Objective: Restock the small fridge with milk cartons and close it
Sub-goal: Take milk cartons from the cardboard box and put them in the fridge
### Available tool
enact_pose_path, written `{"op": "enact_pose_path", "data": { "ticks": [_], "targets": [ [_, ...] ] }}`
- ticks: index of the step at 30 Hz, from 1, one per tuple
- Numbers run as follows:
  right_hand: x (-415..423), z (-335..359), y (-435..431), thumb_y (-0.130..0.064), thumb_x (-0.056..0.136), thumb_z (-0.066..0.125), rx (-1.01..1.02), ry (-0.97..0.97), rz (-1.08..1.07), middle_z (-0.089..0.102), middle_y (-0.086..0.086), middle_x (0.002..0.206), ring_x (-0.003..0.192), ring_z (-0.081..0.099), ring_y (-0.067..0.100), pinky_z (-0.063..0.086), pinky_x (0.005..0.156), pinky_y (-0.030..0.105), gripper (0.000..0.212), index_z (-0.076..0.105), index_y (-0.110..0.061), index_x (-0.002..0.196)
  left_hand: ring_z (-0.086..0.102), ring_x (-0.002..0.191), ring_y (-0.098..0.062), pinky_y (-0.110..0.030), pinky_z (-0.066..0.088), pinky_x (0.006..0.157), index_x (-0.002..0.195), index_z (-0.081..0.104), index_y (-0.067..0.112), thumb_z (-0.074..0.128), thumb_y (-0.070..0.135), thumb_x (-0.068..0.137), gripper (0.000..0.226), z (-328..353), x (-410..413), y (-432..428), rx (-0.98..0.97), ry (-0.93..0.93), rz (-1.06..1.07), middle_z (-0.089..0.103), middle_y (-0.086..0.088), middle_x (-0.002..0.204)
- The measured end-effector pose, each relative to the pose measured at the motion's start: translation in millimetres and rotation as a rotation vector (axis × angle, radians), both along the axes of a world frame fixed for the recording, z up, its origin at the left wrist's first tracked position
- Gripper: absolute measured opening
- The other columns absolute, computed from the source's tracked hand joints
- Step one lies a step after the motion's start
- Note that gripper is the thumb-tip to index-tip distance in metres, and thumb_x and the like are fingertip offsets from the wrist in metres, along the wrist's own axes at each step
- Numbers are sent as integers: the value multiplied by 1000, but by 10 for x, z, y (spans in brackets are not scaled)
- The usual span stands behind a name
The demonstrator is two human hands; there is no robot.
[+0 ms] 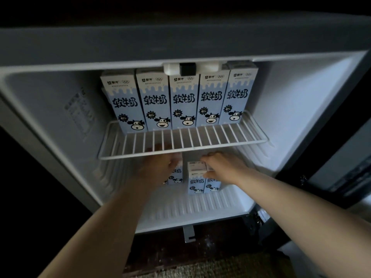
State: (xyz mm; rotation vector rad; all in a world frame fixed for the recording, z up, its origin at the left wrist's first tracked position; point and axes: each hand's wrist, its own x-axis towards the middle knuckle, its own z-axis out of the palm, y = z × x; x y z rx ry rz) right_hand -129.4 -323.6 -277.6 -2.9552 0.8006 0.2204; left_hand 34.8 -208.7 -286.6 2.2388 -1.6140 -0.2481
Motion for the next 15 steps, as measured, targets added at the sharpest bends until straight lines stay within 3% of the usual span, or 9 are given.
{"op": "enact_pose_path", "data": {
  "ticks": [3, 5, 11, 15],
  "targets": [
    [29, -13, -17, -35, 88, 61, 6, -13, -29, 62, 1, 121, 109, 58, 20, 52, 89, 39, 37, 55, -17, 120, 56, 114, -25, -32, 45, 96, 133, 49, 11, 57, 24, 92, 44, -44, 113, 85, 40, -10, 5, 59, -8, 125],
    [50, -14, -37, -34, 88, 62, -8, -34, -49, 62, 0, 123, 111, 57, 20, 50, 91, 38, 38, 56, -17, 121, 55, 117, -24, -33, 45, 99, 138, 44, 12, 58, 22, 91, 50, -80, 146, 95, 64, -18, 13, 57, -7, 130],
    [139, -68, -104, -26, 89, 63, 90, -156, -151, 59, 6, 124, 116, 55, 26, 44, 98, 33, 38, 54, -13, 124, 62, 99, -27, -39, 51, 86, 118, 55, 3, 52, 17, 94, 28, -71, 149, 70, 69, 1, 91, 63, -14, 108],
    [255, -101, -132, -21, 89, 64, 213, -224, -188, 60, 6, 122, 113, 56, 25, 45, 97, 34, 36, 54, -11, 122, 62, 96, -25, -27, 47, 76, 114, 56, 5, 49, 20, 96, 24, -88, 182, 60, 101, 20, 107, 64, -13, 106]
  ]
}}
